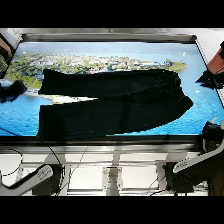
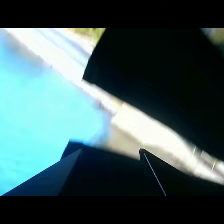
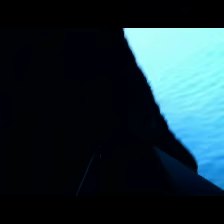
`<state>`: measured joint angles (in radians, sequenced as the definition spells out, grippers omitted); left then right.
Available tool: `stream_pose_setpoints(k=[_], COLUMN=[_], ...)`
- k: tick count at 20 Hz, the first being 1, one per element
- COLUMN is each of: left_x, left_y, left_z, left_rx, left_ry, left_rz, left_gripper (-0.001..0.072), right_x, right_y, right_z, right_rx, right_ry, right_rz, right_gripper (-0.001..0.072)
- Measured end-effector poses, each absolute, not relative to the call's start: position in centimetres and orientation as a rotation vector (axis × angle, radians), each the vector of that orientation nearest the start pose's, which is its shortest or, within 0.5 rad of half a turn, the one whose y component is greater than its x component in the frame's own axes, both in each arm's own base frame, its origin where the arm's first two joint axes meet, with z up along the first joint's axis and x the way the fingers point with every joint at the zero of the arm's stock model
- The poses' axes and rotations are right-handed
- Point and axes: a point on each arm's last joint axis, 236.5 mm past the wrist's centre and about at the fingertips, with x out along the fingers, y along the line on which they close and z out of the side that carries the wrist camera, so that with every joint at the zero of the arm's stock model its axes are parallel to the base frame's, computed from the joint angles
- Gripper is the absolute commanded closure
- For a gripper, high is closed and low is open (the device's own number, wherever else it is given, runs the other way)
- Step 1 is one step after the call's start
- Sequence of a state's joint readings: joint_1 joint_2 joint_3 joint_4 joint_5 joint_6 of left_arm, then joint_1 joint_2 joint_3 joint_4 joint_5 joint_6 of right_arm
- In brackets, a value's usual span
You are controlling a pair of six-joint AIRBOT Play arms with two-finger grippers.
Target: Fold the clothes and pants, and hang the long-sleeved shirts on hangers.
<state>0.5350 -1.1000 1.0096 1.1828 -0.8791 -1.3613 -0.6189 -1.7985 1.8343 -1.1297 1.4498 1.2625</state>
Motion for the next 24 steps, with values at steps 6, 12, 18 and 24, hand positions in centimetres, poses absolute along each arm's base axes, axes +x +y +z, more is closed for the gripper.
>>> stream_pose_setpoints(k=[6, 12, 18, 24], left_x=[27.6, 24.1, 20.4, 20.0], left_y=[12.6, 11.2, 10.9, 11.0], left_z=[0.5, -4.4, -8.6, -9.4], left_rx=[-0.355, -0.358, -0.350, -0.334], left_ry=[1.030, 1.211, 1.446, 1.479], left_rz=[0.248, 0.182, 0.133, 0.118], left_gripper=[0.0282, 0.0296, 0.0297, 0.0434], right_x=[39.3, 36.4, 35.9, 36.0], right_y=[-14.9, -10.8, -9.0, -8.8], right_z=[1.6, 1.4, 1.5, 1.3], right_rx=[0.485, 0.487, 0.484, 0.472], right_ry=[1.286, 1.352, 1.385, 1.391], right_rz=[0.103, 0.178, 0.203, 0.198], right_gripper=[0.0329, 0.0329, 0.0330, 0.0329])
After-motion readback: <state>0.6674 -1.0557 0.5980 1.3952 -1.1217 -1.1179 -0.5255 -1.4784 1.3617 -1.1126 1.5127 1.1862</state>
